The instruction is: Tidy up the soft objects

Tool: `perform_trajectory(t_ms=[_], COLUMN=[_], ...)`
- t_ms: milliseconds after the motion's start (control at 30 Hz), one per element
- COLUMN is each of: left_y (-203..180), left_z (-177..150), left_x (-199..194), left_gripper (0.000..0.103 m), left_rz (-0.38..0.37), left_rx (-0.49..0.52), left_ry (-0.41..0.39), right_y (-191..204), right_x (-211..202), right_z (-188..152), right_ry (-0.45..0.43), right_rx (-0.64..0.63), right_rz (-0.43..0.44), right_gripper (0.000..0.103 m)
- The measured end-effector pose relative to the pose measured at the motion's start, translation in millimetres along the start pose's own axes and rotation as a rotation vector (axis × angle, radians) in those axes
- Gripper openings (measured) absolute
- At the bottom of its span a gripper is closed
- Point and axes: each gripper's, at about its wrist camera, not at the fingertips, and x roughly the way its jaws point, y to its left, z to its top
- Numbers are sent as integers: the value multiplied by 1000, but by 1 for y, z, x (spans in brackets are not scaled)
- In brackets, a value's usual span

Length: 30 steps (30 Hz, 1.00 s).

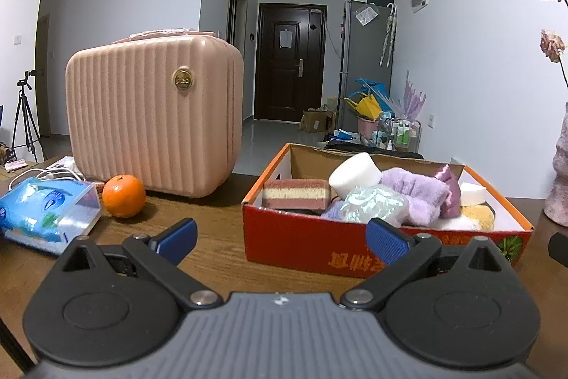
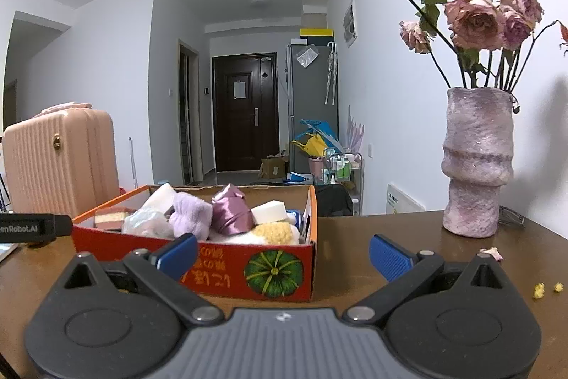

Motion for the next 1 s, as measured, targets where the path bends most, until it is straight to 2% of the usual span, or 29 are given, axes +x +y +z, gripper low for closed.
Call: perform_trajectory(t_ms=[567, 1000], left_y=[14, 25], left_z=[-21, -38], left_x=[-55, -100], left_gripper=[103, 103], left_rz=[-18, -64], left_rx=[10, 43], left_ry=[20, 30], right_y=[6, 15], right_x=[-66, -107], right_z=[-17, -29], right_ry=[18, 47], right_rx=[3, -12], right_rz=[1, 11], right_gripper=[103, 103])
